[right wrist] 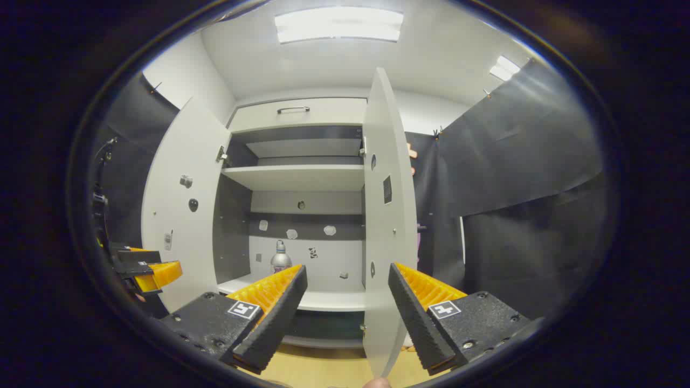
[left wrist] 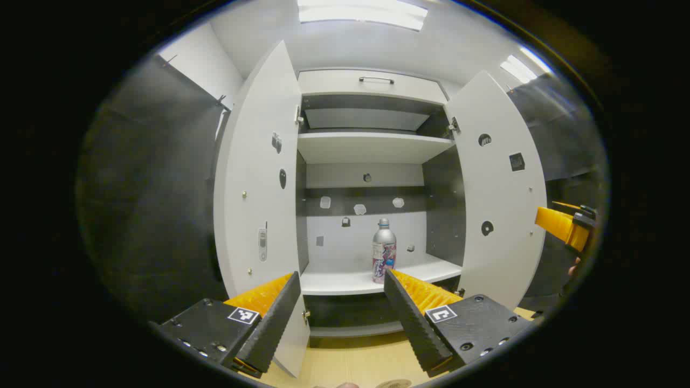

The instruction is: Grasp the bottle in the cabinet with the left hand and place it on the coaster, then close the right door with the right hand and the left door with the left hand.

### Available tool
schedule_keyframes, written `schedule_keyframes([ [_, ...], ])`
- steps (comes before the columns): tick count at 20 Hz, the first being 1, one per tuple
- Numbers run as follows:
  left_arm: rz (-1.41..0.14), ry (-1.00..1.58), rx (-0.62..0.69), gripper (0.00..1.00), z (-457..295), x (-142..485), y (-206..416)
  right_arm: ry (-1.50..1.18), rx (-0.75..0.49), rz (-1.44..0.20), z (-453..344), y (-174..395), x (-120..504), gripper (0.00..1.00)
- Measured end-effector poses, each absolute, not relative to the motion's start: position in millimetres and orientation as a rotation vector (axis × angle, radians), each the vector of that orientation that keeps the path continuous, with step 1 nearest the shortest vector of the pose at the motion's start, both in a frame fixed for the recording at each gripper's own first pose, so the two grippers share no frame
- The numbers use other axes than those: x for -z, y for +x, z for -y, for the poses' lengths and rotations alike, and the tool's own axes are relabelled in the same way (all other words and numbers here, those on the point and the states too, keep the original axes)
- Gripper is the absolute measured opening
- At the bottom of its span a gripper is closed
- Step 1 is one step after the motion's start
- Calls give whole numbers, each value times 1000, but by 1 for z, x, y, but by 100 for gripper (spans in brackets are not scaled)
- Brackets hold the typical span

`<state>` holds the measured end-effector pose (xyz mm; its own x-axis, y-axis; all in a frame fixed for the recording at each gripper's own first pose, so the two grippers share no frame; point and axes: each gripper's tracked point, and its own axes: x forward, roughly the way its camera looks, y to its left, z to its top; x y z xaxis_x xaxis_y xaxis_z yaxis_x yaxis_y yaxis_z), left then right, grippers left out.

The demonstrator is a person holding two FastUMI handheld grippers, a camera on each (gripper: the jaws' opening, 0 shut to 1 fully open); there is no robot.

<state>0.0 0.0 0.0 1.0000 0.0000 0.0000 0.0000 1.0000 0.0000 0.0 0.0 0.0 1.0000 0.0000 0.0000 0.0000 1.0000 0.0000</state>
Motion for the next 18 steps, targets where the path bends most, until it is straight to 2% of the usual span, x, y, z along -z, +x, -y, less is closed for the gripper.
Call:
schedule_keyframes([
  [3, -5, -31, -1, 100, 13, -1, 2, 10, -8, -9, 3, 4, 1, 98],
  [4, 0, -39, 1, 97, 18, -3, 3, 18, -17, -8, 5, 5, 0, 99],
  [7, 3, -37, 9, 100, 30, -7, 8, 2, -22, 15, 18, 4, -6, 98],
  [9, 15, -33, 5, 97, 35, -12, 10, 0, -22, 23, 25, 3, -9, 98],
  [11, 24, -30, 1, 100, 39, -16, 11, 3, -22, 17, 31, 1, -5, 98],
  [12, 25, -28, 2, 96, 42, -16, 11, 4, -17, 13, 35, 0, -4, 99],
  [17, 40, -9, -6, 96, 46, -23, 15, 10, 0, 22, 49, -3, -4, 98],
  [18, 40, -14, -9, 100, 47, -23, 17, 11, -4, 23, 49, -4, -4, 98],
])
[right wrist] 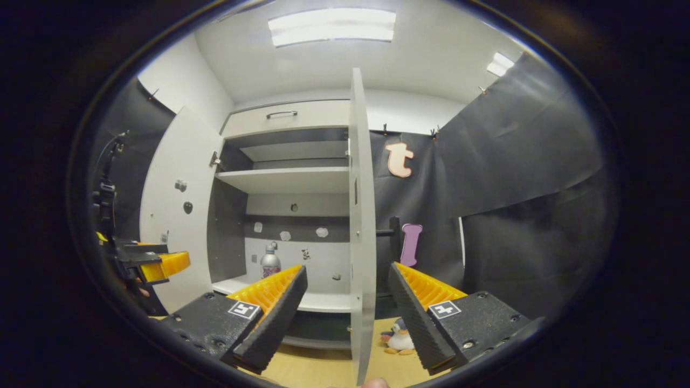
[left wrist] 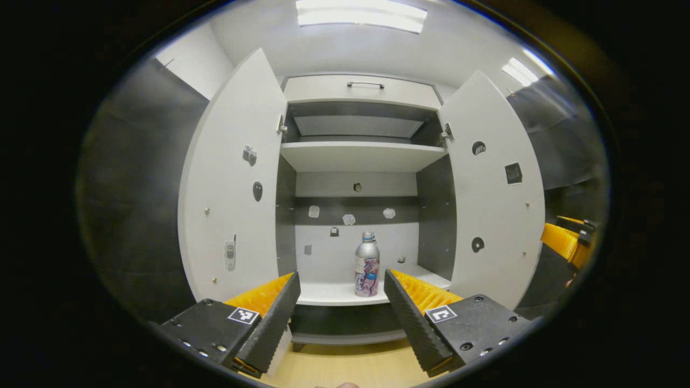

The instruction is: Grasp the bottle in the cabinet with the left hand and place it on the coaster, then close the right door with the right hand and the left door with the left hand.

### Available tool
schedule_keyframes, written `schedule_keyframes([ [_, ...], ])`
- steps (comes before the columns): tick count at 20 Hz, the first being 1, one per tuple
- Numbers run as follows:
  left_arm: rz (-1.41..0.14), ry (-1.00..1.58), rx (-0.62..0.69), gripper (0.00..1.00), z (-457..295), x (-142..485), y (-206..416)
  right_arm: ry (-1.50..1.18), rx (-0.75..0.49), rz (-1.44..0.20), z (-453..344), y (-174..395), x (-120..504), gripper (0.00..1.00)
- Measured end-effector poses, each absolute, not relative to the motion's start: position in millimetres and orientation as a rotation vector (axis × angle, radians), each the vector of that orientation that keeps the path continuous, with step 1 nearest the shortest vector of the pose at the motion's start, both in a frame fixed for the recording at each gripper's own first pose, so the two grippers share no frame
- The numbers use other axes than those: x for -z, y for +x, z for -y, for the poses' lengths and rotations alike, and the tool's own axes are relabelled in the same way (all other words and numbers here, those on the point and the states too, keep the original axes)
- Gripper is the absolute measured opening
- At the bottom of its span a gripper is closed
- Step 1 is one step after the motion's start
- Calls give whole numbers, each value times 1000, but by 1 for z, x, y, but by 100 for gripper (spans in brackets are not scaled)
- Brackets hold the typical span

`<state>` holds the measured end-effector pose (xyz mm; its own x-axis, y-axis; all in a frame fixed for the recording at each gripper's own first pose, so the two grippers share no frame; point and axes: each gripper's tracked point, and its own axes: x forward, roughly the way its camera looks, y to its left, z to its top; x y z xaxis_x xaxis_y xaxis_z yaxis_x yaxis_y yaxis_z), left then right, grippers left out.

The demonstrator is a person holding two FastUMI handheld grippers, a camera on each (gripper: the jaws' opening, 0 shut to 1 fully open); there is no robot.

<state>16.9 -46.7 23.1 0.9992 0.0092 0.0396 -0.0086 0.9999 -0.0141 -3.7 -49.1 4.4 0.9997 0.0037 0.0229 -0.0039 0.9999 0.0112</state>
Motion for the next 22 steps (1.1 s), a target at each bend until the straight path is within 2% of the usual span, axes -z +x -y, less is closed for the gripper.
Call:
schedule_keyframes([
  [7, 39, -26, -2, 100, 55, -27, 38, 18, 7, 19, 58, -7, -1, 99],
  [8, 37, -25, 7, 96, 57, -26, 42, 16, 12, 16, 60, -8, 0, 98],
  [10, 29, -13, 21, 100, 63, -22, 50, 12, 22, 14, 64, -10, 1, 98],
  [14, 39, -16, 55, 100, 79, -26, 75, 9, 45, 0, 72, -11, 4, 99],
  [17, 26, -21, 69, 100, 88, -24, 101, 2, 74, -18, 82, -13, 8, 98],
  [18, 23, -16, 74, 96, 91, -23, 109, 1, 90, -17, 87, -14, 8, 100],
  [20, 15, -6, 86, 100, 97, -20, 126, 1, 122, -15, 97, -17, 10, 98],
  [21, 12, -6, 91, 96, 100, -18, 133, 0, 137, -17, 102, -20, 10, 99],
  [22, 7, -7, 95, 96, 102, -15, 142, -3, 154, -16, 107, -21, 10, 99],
])
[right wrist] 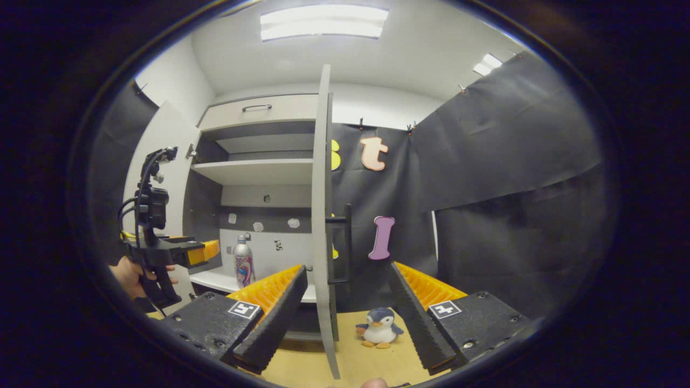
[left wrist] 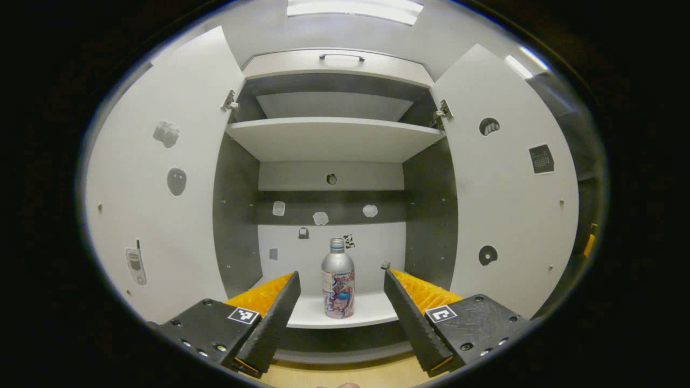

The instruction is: Grasp the bottle in the cabinet with the left hand and place it on the coaster, then close the right door with the right hand and the left door with the left hand.

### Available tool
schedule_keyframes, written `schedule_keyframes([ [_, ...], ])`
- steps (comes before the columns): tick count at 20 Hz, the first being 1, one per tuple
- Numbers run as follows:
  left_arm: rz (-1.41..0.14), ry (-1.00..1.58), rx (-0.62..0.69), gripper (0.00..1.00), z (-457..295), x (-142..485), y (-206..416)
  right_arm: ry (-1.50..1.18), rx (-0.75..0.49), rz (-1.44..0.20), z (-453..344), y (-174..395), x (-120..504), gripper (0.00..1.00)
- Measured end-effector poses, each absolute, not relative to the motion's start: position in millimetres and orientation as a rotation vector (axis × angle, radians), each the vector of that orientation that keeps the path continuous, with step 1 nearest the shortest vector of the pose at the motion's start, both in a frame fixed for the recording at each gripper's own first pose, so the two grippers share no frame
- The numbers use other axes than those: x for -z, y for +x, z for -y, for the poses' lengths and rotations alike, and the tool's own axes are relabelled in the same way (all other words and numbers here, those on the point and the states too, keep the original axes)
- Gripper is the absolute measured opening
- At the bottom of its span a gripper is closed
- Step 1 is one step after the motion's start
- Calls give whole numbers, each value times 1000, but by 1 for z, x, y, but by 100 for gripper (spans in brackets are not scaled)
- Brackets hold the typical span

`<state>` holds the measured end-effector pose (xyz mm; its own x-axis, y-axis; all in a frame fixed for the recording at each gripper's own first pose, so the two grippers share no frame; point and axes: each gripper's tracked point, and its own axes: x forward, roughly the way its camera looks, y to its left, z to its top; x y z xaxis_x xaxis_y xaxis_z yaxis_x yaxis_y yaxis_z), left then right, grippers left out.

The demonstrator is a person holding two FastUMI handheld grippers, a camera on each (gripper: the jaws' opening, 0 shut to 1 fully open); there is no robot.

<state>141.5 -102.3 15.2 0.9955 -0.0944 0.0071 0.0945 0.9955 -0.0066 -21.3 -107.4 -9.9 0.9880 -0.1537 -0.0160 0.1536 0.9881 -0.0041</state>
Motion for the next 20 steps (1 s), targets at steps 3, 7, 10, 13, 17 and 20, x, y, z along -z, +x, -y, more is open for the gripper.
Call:
schedule_keyframes([
  [3, -5, 1, 97, 96, 106, -7, 165, -5, 203, -11, 123, -27, 9, 98],
  [7, -52, 23, 98, 96, 103, 14, 195, 2, 263, -14, 138, -31, 10, 100],
  [10, -75, 12, 83, 97, 100, 24, 215, -2, 297, -16, 146, -34, 10, 100],
  [13, -84, 12, 72, 97, 98, 29, 234, -7, 315, -17, 152, -36, 9, 98],
  [17, -121, 4, 66, 97, 98, 46, 256, -11, 338, -23, 157, -38, 9, 98],
  [20, -130, -17, 68, 97, 99, 55, 270, -19, 346, -30, 158, -40, 10, 99],
])
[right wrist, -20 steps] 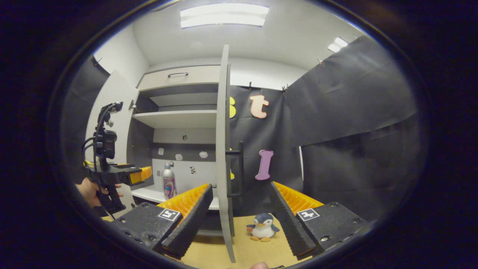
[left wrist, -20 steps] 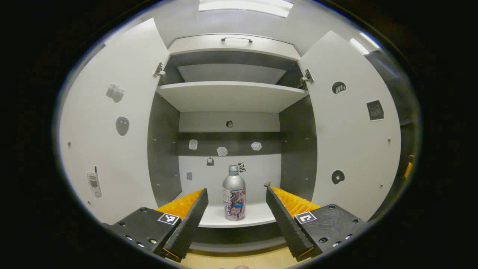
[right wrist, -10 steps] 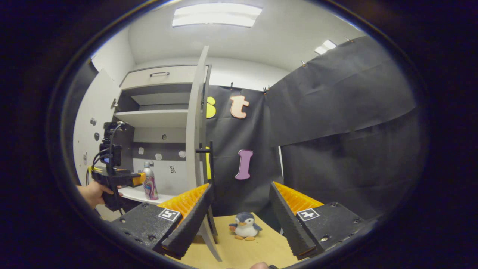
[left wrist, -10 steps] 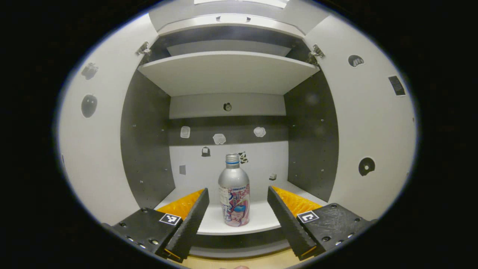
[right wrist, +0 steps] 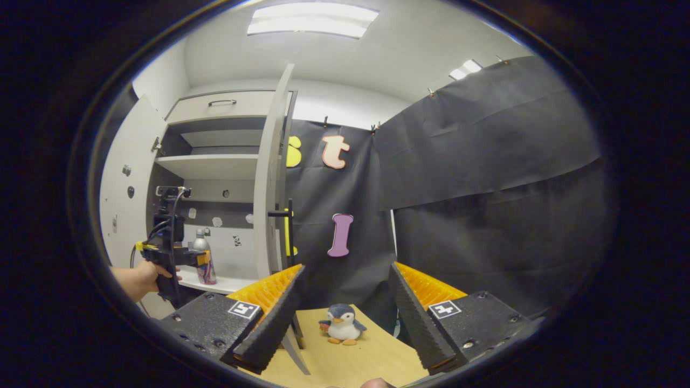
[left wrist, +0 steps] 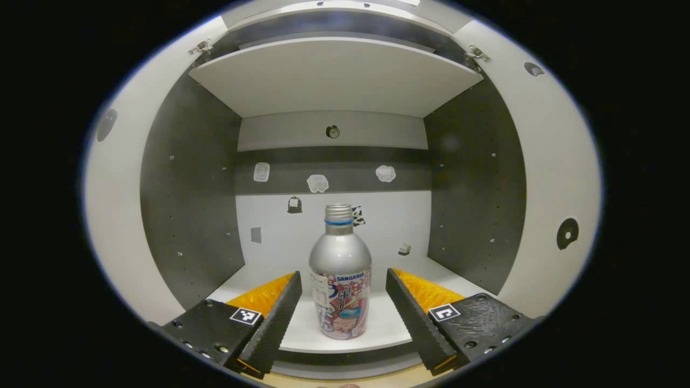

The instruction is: Grasp the bottle in the cabinet with the left hand and place it on the coaster, then close the right door with the right hand and the left door with the left hand.

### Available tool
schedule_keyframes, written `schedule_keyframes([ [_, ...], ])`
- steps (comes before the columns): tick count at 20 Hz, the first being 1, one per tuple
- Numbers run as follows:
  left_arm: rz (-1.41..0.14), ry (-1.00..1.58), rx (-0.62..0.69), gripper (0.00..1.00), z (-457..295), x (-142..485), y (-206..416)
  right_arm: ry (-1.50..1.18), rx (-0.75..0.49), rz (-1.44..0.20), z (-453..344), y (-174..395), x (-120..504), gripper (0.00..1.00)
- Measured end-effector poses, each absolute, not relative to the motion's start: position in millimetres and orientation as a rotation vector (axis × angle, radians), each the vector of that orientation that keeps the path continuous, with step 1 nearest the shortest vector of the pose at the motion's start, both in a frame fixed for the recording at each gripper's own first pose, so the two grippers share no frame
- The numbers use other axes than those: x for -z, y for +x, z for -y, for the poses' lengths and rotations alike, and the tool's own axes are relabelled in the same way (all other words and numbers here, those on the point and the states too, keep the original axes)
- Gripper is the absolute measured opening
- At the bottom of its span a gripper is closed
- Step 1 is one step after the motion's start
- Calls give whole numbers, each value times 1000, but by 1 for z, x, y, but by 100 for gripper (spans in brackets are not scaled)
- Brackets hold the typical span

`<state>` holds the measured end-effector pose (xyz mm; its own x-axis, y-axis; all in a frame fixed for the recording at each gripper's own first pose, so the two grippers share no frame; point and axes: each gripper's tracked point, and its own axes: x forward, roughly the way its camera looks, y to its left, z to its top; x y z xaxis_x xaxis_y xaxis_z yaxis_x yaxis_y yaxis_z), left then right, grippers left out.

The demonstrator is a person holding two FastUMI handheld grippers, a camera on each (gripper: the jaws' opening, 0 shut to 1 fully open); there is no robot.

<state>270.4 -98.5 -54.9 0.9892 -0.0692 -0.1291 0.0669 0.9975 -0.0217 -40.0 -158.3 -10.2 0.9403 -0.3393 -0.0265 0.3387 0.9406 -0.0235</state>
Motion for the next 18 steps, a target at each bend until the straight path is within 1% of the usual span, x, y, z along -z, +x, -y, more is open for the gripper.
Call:
schedule_keyframes([
  [3, -130, -58, 68, 100, 97, 57, 285, -21, 361, -36, 162, -44, 10, 98],
  [4, -138, -54, 58, 97, 93, 61, 290, -21, 368, -37, 164, -46, 10, 98],
  [5, -151, -55, 55, 97, 91, 64, 295, -19, 374, -39, 166, -48, 10, 99],
  [6, -158, -61, 56, 100, 90, 66, 298, -17, 381, -40, 167, -50, 10, 99],
  [7, -166, -65, 52, 100, 89, 68, 300, -15, 388, -41, 169, -51, 10, 98],
  [8, -160, -64, 40, 92, 86, 67, 300, -13, 393, -41, 172, -54, 11, 98],
  [10, -161, -60, 44, 82, 82, 68, 301, -12, 402, -37, 175, -57, 9, 99],
  [11, -159, -66, 54, 81, 84, 66, 302, -12, 406, -35, 176, -60, 9, 98],
  [12, -159, -65, 56, 84, 84, 65, 299, -10, 407, -33, 177, -61, 9, 98],
  [13, -156, -56, 51, 78, 81, 64, 298, -9, 407, -34, 178, -62, 9, 98],
  [14, -154, -43, 50, 83, 81, 63, 294, -7, 405, -34, 178, -62, 9, 98],
  [15, -144, -40, 52, 82, 81, 59, 288, -5, 403, -34, 178, -63, 9, 98],
  [16, -133, -38, 55, 78, 81, 55, 282, -2, 400, -33, 178, -63, 9, 98],
  [17, -122, -35, 57, 82, 81, 51, 274, 1, 392, -33, 176, -63, 9, 99],
  [18, -115, -31, 60, 82, 81, 48, 267, 3, 384, -35, 176, -61, 11, 99],
])
